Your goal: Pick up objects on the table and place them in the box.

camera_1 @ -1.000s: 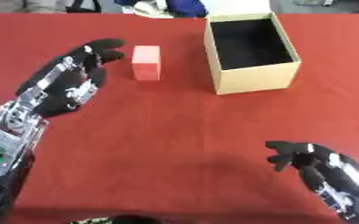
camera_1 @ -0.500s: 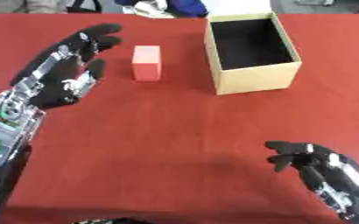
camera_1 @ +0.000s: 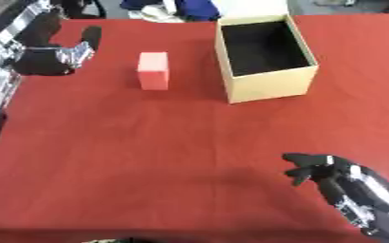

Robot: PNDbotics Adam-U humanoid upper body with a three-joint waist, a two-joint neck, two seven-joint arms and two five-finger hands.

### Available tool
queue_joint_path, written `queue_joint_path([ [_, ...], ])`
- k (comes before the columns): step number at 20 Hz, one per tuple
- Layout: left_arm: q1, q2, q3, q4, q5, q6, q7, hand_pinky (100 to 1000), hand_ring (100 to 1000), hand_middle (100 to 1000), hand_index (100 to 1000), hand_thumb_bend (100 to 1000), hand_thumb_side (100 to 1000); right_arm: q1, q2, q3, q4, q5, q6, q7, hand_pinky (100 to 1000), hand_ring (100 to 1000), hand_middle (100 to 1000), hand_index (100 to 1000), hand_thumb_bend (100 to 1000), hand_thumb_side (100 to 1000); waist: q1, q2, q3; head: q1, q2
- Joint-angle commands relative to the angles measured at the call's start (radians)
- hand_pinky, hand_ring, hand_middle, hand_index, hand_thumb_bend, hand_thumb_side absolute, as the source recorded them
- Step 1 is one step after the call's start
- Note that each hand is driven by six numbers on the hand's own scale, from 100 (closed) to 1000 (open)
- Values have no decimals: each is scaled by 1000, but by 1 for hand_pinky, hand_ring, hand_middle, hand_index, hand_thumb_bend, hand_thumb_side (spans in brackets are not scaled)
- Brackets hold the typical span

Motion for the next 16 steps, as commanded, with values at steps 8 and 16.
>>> queue_joint_path([
  [8,-195,114,-117,249,-157,-107,-62,1000,900,911,941,480,313,-5,-20,4,-9,-4,2,8,841,939,572,812,100,555,4,-29,-27,7,-2],
  [16,-300,93,-137,470,-293,-209,-146,1000,898,908,942,618,405,-3,-26,10,-7,-10,0,15,841,938,572,812,100,553,5,-41,-43,12,-2],
])
